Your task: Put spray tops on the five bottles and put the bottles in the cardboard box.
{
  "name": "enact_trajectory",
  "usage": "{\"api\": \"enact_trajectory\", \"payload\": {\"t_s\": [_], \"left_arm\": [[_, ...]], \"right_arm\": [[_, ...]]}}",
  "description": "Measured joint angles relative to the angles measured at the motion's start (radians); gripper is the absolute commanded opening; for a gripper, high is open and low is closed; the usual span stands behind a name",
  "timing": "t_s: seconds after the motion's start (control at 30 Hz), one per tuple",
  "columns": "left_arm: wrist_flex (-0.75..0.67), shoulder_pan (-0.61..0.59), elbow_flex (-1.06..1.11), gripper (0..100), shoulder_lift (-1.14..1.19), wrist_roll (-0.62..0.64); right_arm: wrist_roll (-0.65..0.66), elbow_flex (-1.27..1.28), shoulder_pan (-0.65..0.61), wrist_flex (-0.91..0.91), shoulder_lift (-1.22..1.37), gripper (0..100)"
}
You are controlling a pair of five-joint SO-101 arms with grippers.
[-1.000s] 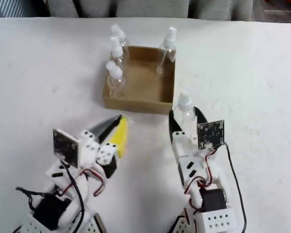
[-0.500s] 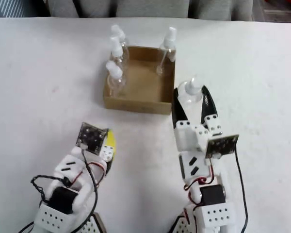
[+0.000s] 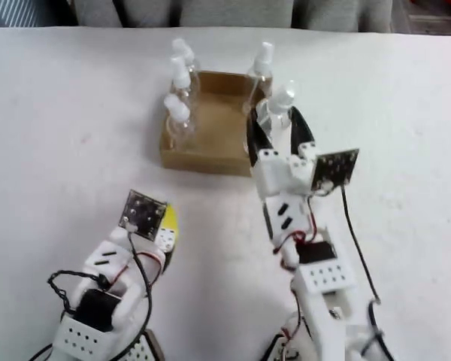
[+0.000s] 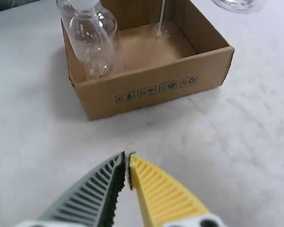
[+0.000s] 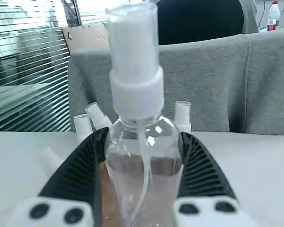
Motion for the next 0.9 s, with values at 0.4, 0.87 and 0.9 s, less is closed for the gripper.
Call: {"api": "enact_trajectory", "payload": {"t_s": [0.4, 0.87, 0.9], "left_arm": [[0.098, 0.0, 0.0, 2, 0.0, -0.166], [0.098, 0.0, 0.0, 2, 0.0, -0.176], [0.098, 0.0, 0.0, 2, 0.0, -0.176]], "right_arm": [[0.0, -0.183, 0.015, -0.404, 0.628, 1.6], [0.002, -0.262, 0.017, -0.448, 0.835, 1.6], [0.014, -0.262, 0.017, -0.448, 0.844, 1.6]]}}
